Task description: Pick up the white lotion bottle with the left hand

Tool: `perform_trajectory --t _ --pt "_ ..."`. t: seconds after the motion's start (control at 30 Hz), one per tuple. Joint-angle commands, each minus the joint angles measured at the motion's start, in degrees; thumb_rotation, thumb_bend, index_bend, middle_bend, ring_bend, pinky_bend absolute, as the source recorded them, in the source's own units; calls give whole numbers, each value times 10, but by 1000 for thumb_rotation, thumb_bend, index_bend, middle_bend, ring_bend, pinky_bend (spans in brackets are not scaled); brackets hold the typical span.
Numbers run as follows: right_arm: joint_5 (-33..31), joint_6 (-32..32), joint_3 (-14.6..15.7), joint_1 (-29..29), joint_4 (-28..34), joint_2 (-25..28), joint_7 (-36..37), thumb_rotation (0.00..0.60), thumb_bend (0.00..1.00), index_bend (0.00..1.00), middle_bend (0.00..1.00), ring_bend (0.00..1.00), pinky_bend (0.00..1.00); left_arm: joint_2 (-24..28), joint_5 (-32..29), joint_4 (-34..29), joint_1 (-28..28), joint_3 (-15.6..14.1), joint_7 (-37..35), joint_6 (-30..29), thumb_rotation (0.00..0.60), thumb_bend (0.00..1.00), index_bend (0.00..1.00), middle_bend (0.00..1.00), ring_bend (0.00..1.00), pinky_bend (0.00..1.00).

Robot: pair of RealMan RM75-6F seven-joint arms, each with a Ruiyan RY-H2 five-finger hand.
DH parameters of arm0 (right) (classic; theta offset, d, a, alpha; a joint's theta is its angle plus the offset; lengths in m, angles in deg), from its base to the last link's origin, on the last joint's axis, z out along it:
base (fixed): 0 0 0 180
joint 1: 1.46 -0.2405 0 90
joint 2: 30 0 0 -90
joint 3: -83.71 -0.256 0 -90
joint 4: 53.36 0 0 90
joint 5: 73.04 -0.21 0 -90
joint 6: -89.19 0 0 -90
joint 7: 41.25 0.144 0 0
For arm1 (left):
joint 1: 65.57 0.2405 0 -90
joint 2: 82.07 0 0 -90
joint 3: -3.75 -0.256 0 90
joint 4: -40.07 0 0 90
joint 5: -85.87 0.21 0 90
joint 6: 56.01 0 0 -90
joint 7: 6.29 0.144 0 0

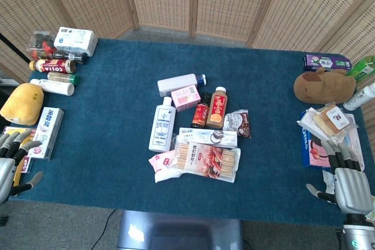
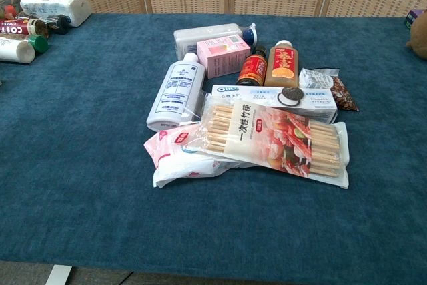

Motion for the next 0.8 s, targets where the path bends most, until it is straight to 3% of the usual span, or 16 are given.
perform_trajectory --t 0.03,0.33,0.53,0.8 --pt "0 1 1 1 1 0 4 600 38 0 0 0 0 0 1 -1 0 -1 -1 2 600 322 238 110 94 0" --pt "6 -1 8 7 -2 5 21 600 37 0 0 0 0 13 6 -8 -15 -1 7 32 600 323 233 111 95 0" --pt "10 -9 12 14 -4 6 35 600 38 0 0 0 0 17 -15 -19 -72 20 36 111 600 324 216 108 93 0" --pt "16 -35 14 32 0 25 48 600 38 0 0 0 0 -42 -62 14 -195 69 74 255 600 326 90 93 20 0"
